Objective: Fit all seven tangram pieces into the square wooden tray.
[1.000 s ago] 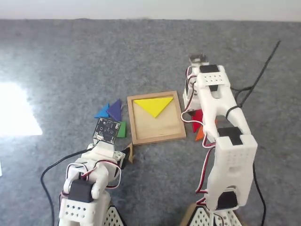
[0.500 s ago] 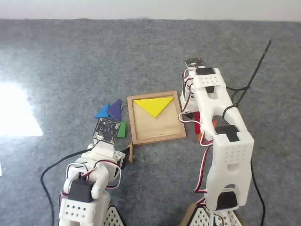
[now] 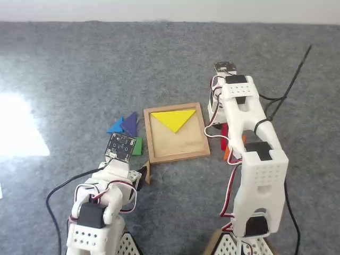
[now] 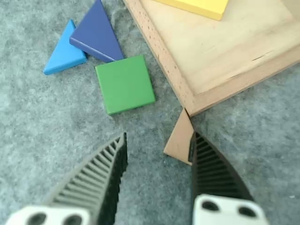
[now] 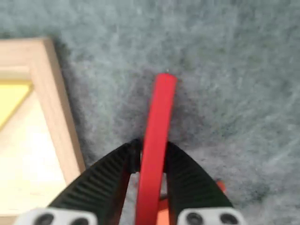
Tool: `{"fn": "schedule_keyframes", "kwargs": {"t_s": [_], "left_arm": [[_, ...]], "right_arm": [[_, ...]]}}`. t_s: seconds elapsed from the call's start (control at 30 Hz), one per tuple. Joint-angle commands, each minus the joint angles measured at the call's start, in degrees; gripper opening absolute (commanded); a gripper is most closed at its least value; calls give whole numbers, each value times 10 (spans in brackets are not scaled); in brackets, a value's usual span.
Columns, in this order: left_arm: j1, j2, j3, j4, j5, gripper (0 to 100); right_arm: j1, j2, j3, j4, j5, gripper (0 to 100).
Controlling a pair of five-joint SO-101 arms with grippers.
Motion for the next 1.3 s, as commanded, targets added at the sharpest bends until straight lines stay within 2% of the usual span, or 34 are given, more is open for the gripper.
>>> {"fn": "schedule_keyframes", "kwargs": {"t_s": [0.0,0.1,0.3,0.7,0.93,1.27], "left_arm": [[3,-12,-3,3,-8,207],[3,-12,-3,3,-8,207],[3,-12,-3,3,-8,207],[3,-12,-3,3,-8,207],[3,-12,-3,3,-8,207],[3,-12,-3,3,-7,207]], "right_arm": [[-11,-52,-38,16,-26,53],[-23,-86,-41,27,-33,4],[-68,-120,-40,43,-45,7],[-209,-111,-75,5,-197,7],[-279,-85,-75,-33,-258,8],[-308,-40,-75,-80,-298,10]]}}
